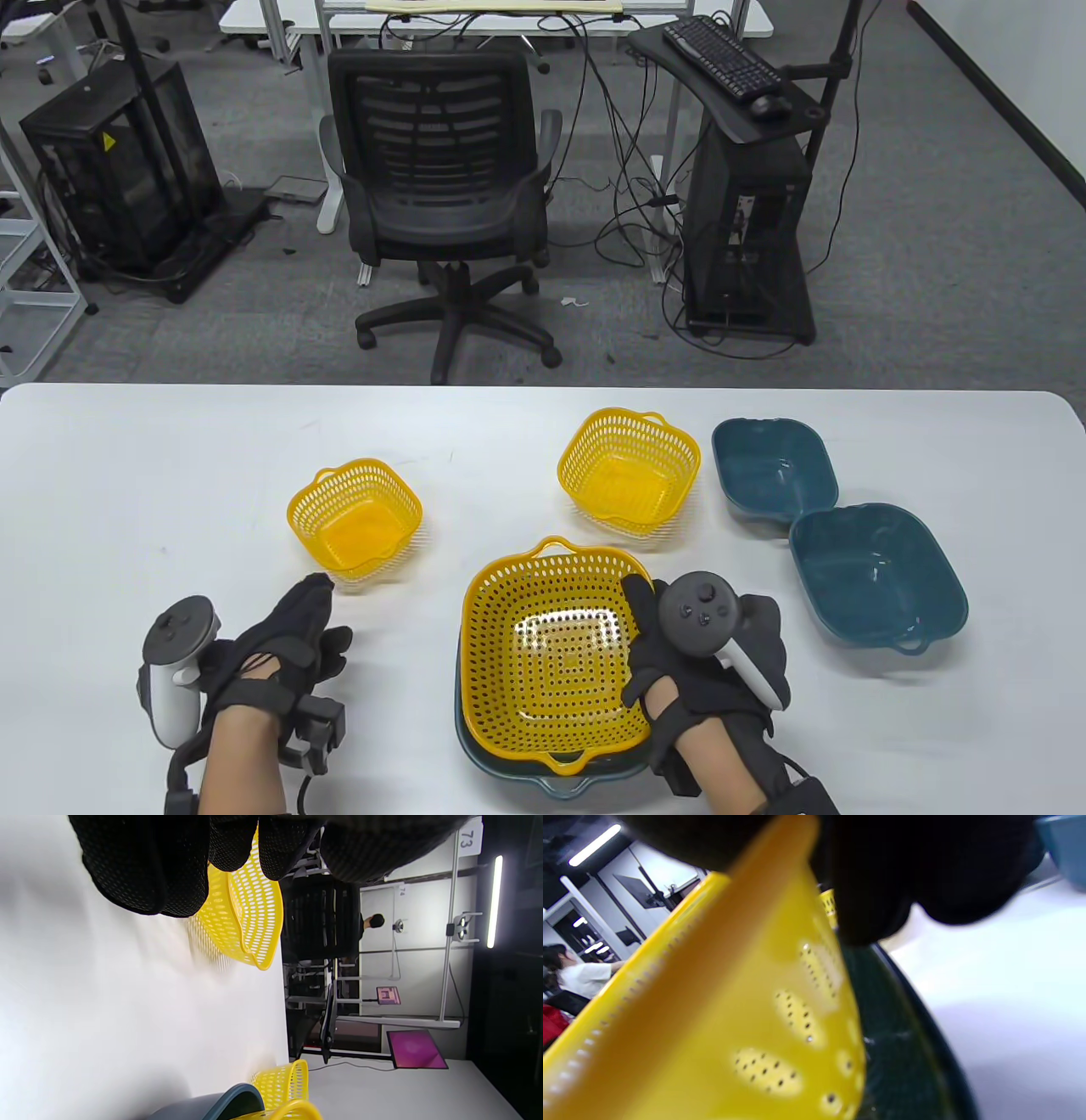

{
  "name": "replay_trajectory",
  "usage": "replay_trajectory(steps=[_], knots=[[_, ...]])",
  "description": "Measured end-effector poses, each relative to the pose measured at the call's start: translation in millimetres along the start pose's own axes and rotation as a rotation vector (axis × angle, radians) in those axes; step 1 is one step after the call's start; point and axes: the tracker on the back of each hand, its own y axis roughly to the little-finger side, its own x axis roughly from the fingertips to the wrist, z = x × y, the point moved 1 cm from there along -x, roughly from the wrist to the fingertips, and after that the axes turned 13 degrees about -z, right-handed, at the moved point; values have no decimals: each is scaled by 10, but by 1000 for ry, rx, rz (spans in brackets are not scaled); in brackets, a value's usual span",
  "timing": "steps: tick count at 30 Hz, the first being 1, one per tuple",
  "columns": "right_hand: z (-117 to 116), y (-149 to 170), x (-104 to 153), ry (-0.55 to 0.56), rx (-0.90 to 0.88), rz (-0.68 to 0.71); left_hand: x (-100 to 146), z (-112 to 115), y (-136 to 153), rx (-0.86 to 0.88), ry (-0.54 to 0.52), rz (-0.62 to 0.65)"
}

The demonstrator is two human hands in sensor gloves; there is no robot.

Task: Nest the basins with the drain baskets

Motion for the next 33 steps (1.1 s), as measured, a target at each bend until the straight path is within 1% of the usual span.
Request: replay_trajectory(steps=[2,6,8,11,21,33], knots=[[-80,17,-13,-51,46,-15,-3,-30,14,6,-11,-6],[-259,99,-70,-147,47,-42,-3,-90,36,9,-36,-15],[-351,134,-96,-199,86,-57,-6,-122,53,11,-55,-24],[-463,186,-123,-230,109,-79,-17,-135,71,14,-60,-32],[-587,207,-121,-235,141,-77,-55,-82,89,-11,-48,-47],[-598,229,-126,-252,114,-68,-71,-52,92,-25,-35,-54]])
